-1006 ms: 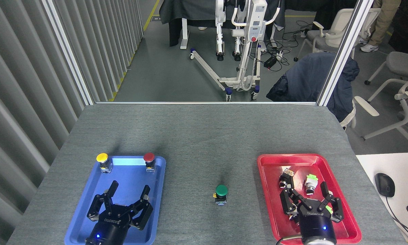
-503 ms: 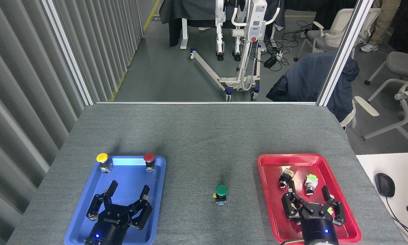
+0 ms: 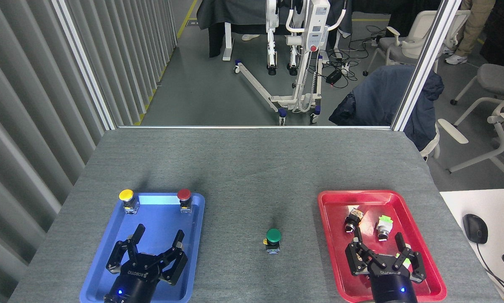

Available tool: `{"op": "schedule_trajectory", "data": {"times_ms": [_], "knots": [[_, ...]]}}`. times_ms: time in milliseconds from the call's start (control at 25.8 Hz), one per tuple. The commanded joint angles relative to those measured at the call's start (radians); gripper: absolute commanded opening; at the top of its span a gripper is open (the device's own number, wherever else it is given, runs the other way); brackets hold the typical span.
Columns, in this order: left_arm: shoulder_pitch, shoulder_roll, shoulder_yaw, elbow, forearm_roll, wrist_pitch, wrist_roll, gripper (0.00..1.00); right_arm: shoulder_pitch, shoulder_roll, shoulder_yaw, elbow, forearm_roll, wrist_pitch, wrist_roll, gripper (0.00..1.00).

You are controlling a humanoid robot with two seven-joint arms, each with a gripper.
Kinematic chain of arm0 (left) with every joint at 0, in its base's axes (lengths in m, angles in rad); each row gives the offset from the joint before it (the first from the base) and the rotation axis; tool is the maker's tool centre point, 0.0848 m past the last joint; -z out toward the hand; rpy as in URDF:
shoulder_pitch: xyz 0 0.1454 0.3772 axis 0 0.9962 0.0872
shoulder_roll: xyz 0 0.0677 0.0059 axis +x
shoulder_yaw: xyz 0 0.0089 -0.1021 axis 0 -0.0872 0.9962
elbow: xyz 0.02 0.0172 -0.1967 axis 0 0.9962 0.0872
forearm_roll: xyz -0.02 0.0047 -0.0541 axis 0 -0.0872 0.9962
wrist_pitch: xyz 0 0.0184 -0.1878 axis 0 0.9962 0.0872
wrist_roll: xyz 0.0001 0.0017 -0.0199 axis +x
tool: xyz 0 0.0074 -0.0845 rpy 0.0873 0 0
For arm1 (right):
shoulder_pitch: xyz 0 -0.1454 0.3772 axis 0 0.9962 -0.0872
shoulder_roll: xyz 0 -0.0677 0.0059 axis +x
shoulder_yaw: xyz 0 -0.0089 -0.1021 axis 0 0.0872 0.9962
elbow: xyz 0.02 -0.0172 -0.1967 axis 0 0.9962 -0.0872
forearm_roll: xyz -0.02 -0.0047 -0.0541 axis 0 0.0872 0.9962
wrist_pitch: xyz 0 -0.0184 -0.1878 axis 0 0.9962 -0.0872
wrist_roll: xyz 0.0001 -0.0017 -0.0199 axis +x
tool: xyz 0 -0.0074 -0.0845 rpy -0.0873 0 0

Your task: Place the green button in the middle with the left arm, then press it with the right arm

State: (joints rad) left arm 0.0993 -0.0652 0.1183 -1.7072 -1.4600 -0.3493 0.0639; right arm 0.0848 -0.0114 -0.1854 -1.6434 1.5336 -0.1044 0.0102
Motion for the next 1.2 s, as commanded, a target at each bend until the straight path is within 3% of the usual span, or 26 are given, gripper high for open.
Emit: {"op": "schedule_trajectory", "data": {"times_ms": [0, 310, 387, 542, 851, 1045, 1161], "knots": [[-0.003, 0.004, 0.0, 0.005, -0.003, 0.004, -0.001, 0.98, 0.004, -0.001, 0.001, -0.007, 0.0, 0.0, 0.001, 0.99], [-0.018, -0.008, -0.008, 0.003, -0.06, 0.007, -0.01, 0.98, 0.004, -0.002, 0.001, -0.003, -0.001, 0.0, 0.001, 0.99], [-0.053, -0.011, -0.097, 0.015, -0.123, 0.009, -0.016, 0.98, 0.001, -0.002, 0.001, 0.001, 0.0, 0.0, 0.001, 0.99], [-0.184, -0.031, -0.293, 0.156, -0.212, 0.013, -0.049, 0.98, -0.005, -0.002, 0.001, 0.005, -0.001, 0.0, 0.002, 0.99], [-0.484, -0.071, -0.505, 0.551, -0.206, 0.012, -0.102, 0.98, -0.005, -0.002, 0.001, 0.007, 0.0, 0.0, 0.002, 0.99], [-0.552, -0.073, -0.539, 0.722, -0.198, 0.013, -0.102, 0.98, -0.005, -0.002, 0.001, 0.007, 0.0, -0.001, 0.002, 0.99], [-0.57, -0.073, -0.539, 0.742, -0.188, 0.021, -0.087, 0.98, -0.005, -0.002, 0.001, 0.007, 0.0, -0.001, 0.002, 0.99]]}}
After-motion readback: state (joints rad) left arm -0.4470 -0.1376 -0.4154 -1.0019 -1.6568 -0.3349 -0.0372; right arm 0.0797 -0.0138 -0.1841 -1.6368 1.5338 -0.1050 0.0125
